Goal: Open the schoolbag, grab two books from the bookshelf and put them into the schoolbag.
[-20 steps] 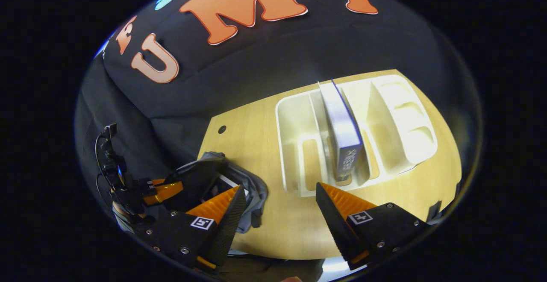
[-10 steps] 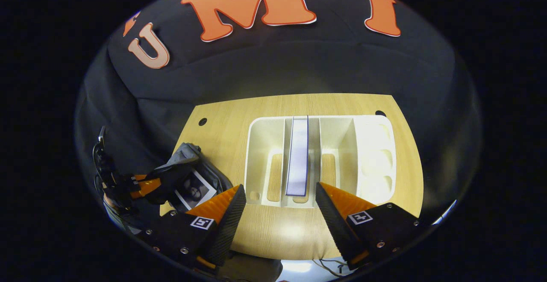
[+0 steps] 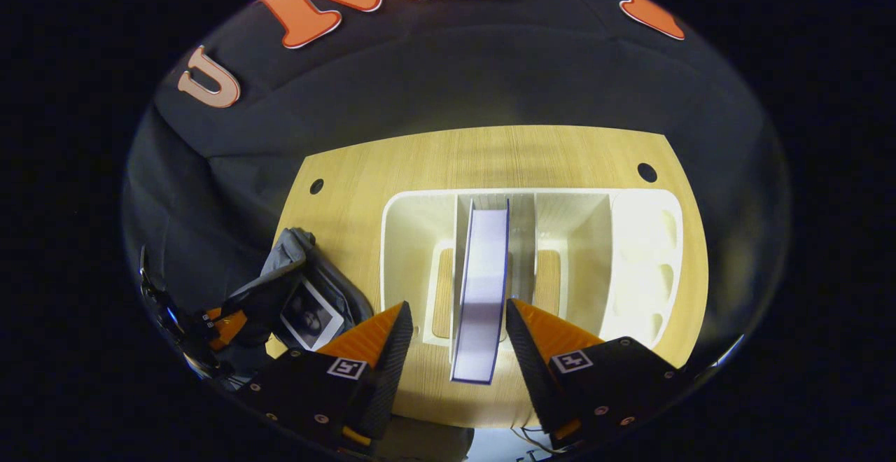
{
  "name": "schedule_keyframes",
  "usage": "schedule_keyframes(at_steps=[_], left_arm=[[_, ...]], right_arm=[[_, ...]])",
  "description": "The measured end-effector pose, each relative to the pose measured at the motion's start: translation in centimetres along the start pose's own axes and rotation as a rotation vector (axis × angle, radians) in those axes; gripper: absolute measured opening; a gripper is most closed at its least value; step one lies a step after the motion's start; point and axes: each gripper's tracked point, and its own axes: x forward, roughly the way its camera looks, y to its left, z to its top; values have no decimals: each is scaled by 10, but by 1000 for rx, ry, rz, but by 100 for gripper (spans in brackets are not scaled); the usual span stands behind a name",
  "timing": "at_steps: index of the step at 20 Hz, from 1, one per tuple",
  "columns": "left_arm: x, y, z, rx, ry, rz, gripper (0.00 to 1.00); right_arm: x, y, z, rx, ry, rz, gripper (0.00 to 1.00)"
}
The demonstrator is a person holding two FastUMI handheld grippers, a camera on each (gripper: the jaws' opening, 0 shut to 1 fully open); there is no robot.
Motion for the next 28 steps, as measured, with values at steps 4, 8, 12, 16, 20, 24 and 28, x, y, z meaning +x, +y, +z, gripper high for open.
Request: schedule_keyframes(at_steps=[4, 8, 12, 16, 20, 24, 28], left_arm=[[-1, 0, -6, -36, 14, 22, 5], [-2, -2, -6, -45, 20, 37, 6], [-3, -5, -5, -50, 13, 38, 6], [-4, -9, -8, -45, 4, 18, 6], [-3, -10, -11, -14, -2, -19, 6], [-2, -8, -9, 17, -5, -60, 5], [-1, -7, -10, 51, -7, -105, 6]], right_arm=[[15, -10, 2, -3, 35, -17, 66], [17, -18, 3, 5, 47, -43, 43], [4, -33, 2, 34, 28, -70, 31], [-22, -36, 1, 64, -24, -73, 29], [-57, -33, -6, 117, -82, -67, 28], [-92, -27, -15, 164, -142, -64, 28], [-121, -23, -30, 208, -199, -85, 28]])
